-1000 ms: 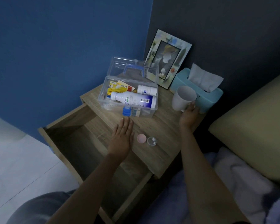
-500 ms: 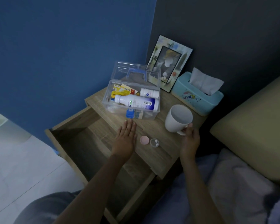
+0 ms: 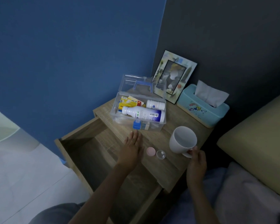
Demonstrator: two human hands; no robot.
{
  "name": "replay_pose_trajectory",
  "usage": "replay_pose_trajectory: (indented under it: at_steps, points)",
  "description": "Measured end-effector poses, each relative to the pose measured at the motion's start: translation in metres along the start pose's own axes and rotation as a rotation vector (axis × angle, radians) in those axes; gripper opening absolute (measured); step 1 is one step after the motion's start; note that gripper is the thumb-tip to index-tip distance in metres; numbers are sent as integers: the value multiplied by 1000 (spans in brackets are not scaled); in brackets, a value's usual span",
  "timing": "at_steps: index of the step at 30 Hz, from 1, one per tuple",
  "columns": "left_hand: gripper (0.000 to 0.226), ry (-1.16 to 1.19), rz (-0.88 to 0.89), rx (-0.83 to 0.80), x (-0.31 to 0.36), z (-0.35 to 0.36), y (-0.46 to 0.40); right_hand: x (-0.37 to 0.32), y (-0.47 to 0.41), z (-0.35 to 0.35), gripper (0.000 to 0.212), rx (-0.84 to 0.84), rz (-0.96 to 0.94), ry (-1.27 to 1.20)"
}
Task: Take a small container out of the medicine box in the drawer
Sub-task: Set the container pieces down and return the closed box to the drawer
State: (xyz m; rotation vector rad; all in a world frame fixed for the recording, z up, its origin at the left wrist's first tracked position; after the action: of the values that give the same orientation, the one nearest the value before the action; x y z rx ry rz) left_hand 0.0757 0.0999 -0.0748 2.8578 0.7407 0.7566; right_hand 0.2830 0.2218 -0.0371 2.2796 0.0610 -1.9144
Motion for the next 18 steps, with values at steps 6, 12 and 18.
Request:
replay_pose_trajectory:
  at_steps: [6,12,18]
  points:
    - [23,269,-51,643,-17,-80,24,-51,6,-4,20,114,-224,64]
    - [37,700,-241,683,-47,-129,-21,-140,-48,91,16,-164,-325,56]
    - [48,995,-289,389,-62,-112,-51,-119,-147,188,44,-412,169,300]
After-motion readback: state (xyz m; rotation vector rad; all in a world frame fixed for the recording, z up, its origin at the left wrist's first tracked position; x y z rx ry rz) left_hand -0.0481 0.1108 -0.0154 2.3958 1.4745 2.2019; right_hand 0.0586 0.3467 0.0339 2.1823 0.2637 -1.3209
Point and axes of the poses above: each hand's wrist, its own y-axis away from the middle knuckle, its own z-axis out of the palm, x = y × z, the point moved 4 cm from there along -y, towards the middle knuckle, and after that the axes turned 8 degrees about -x, right-handed, at the moved point
